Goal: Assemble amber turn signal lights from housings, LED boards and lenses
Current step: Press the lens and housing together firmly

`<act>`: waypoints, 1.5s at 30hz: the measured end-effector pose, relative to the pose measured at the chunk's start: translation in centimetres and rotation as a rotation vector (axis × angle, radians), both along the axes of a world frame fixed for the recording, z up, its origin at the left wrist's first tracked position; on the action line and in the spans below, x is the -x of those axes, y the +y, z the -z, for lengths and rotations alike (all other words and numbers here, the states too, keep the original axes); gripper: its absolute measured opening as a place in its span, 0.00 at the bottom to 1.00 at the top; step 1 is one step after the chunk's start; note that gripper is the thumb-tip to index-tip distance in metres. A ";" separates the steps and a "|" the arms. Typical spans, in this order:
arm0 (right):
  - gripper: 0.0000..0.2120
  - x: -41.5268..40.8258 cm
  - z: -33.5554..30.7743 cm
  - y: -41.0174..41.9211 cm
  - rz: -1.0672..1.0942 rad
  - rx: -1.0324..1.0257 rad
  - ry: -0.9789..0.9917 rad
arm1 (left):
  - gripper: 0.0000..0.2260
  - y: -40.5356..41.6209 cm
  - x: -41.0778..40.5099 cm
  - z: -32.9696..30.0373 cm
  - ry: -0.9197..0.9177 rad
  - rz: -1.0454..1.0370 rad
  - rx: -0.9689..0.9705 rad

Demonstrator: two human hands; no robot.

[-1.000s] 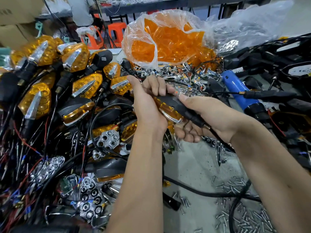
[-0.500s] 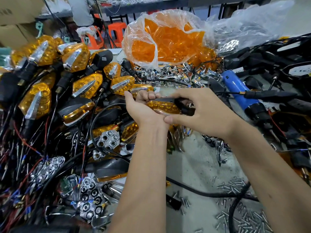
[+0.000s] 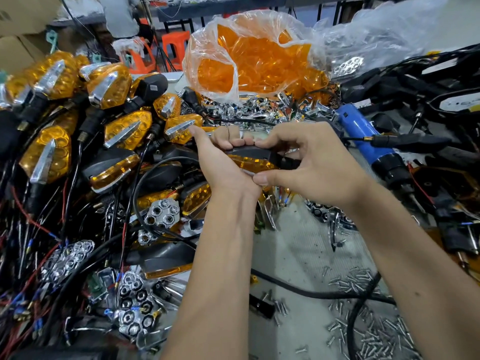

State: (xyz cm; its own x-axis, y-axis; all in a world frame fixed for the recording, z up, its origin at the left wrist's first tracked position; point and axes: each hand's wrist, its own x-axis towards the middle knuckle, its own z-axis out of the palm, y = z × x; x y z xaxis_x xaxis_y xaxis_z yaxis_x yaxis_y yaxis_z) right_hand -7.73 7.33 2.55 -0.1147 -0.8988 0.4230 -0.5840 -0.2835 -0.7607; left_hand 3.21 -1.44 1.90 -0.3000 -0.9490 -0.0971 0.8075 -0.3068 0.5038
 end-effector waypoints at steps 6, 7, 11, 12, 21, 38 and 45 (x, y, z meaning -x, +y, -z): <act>0.17 0.2 0.4 -0.1 0.244 0.051 0.061 | 0.35 0.0 1.0 0.2 -0.277 0.092 0.012; 0.18 0.3 0.5 -0.2 0.294 0.053 0.076 | 0.35 0.2 1.3 0.3 -0.387 0.166 0.065; 0.26 1.3 0.4 -0.7 0.285 -0.075 0.291 | 0.34 1.1 1.7 0.1 -0.579 0.379 0.182; 0.25 1.5 0.4 -0.6 0.290 -0.068 0.340 | 0.34 1.1 1.8 0.1 -0.579 0.375 0.168; 0.17 1.9 0.1 0.1 0.345 -0.066 0.452 | 0.23 1.6 3.1 0.7 -0.672 0.352 0.076; 0.06 -0.2 -1.7 5.7 -0.242 -1.019 0.609 | 0.25 0.0 1.1 0.9 -0.489 0.021 -0.028; 0.07 -0.7 -1.2 6.2 -0.241 -0.952 0.557 | 0.06 0.2 0.4 0.8 -0.497 0.070 -0.013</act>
